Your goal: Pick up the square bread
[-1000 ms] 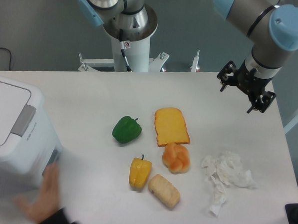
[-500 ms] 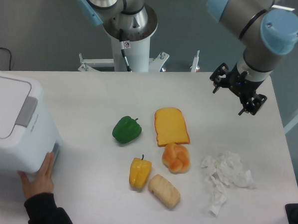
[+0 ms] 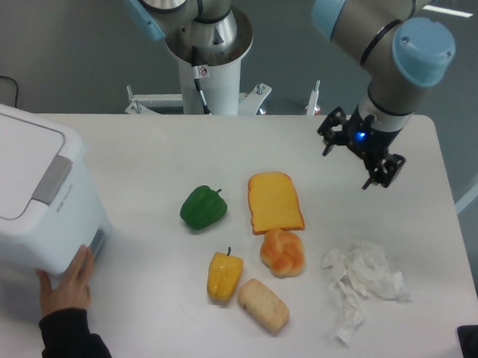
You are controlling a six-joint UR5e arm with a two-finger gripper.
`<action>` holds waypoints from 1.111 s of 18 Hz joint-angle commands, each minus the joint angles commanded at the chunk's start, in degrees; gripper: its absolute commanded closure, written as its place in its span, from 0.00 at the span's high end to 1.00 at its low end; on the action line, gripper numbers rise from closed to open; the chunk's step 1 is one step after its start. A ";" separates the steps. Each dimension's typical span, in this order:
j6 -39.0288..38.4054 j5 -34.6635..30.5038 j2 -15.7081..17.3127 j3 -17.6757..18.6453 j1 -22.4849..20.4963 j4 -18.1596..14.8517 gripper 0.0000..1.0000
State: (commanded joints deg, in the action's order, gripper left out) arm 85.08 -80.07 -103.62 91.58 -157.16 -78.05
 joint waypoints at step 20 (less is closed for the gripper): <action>-53.15 -0.18 -15.29 -9.67 16.18 8.86 1.00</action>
State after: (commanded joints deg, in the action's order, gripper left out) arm 31.93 -80.24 -118.91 81.91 -140.98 -69.18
